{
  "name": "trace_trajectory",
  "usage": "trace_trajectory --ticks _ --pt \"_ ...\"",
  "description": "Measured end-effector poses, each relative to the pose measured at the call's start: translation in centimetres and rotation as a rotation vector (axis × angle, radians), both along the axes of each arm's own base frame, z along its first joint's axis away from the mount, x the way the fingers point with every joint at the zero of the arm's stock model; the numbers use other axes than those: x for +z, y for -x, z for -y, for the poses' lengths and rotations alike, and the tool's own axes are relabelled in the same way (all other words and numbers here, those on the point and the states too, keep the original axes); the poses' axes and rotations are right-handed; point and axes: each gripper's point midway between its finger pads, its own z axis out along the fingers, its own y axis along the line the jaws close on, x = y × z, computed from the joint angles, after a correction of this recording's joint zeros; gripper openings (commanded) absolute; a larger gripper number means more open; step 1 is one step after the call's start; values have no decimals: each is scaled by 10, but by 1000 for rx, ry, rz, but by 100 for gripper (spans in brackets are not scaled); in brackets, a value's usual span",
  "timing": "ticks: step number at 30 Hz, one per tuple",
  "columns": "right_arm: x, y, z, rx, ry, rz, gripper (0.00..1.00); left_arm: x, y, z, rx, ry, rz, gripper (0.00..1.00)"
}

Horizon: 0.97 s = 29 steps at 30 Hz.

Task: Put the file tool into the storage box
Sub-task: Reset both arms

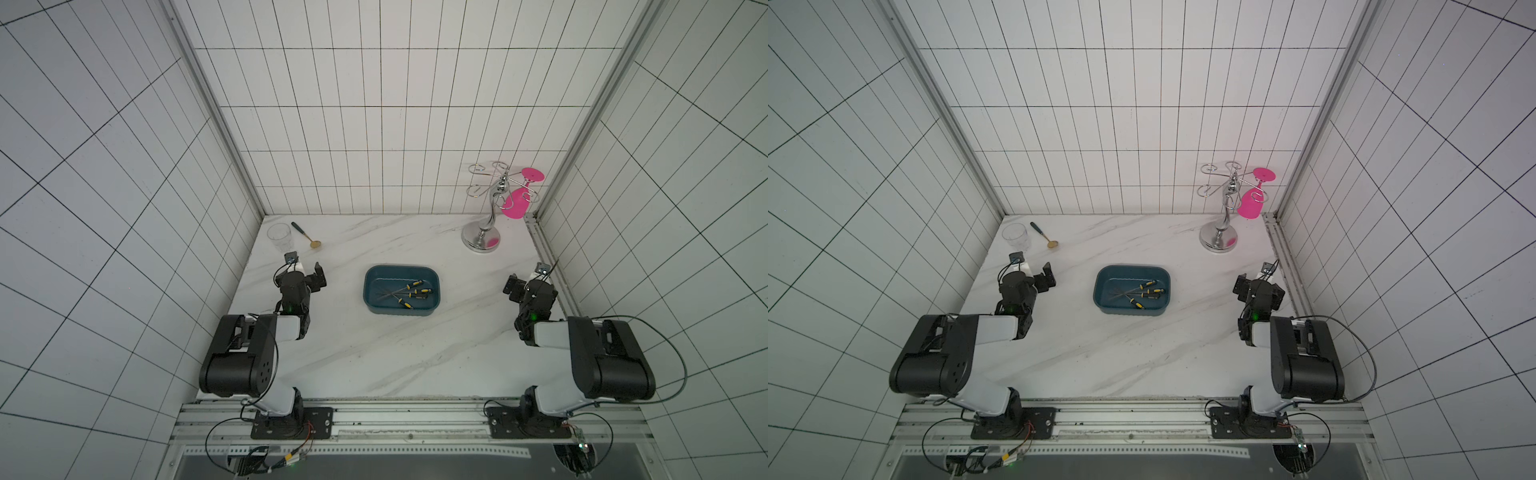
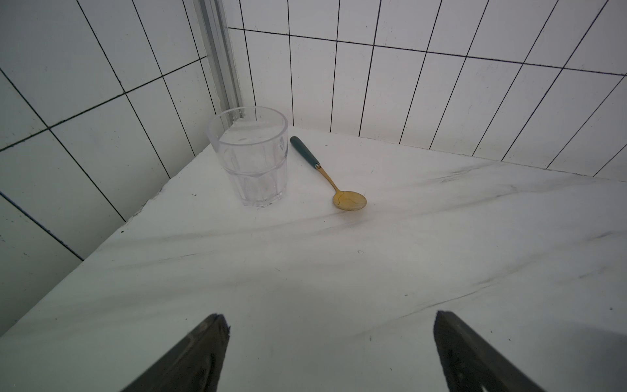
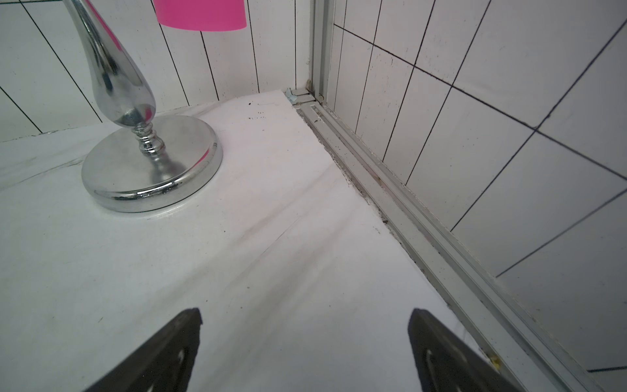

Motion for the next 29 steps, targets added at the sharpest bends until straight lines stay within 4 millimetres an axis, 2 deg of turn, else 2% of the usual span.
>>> trace_trajectory --ticks 29 --pt "-3 1 -2 10 13 -18 99 0 0 0 -4 2 1 98"
